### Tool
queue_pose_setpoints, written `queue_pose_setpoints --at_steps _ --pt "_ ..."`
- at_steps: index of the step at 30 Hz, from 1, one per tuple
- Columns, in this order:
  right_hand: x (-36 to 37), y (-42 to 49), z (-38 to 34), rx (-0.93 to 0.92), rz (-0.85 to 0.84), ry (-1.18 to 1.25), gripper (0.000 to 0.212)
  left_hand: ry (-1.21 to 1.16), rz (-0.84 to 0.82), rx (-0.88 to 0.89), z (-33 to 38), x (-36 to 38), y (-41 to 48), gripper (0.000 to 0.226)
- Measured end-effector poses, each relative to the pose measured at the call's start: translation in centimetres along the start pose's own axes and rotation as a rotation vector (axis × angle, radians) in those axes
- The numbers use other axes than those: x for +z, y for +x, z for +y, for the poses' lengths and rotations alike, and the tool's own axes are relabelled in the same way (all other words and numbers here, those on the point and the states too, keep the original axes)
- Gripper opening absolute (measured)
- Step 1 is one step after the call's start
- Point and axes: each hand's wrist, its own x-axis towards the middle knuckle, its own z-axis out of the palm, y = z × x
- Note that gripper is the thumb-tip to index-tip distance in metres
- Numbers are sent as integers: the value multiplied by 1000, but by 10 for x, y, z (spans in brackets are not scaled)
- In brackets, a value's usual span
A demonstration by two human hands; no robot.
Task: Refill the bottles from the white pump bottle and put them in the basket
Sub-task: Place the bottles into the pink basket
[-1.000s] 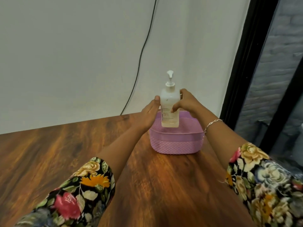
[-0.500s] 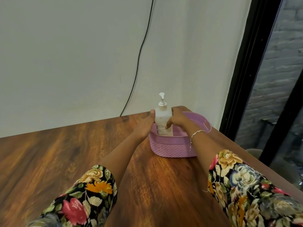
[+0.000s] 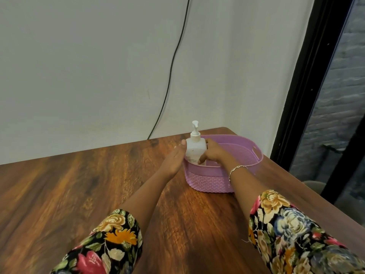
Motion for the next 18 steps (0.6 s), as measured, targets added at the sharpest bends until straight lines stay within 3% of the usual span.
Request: queue_pose_setpoints --at_steps 9,15,18 --pt "3 6 5 -6 -4 -40 77 -38 -5 53 -6 9 -2 48" --pt "6 10 4 -42 16 -160 74 240 -26 77 -17 7 11 53" --pt "8 11 0 -83 11 -252 60 332 -46 65 -23 7 17 61"
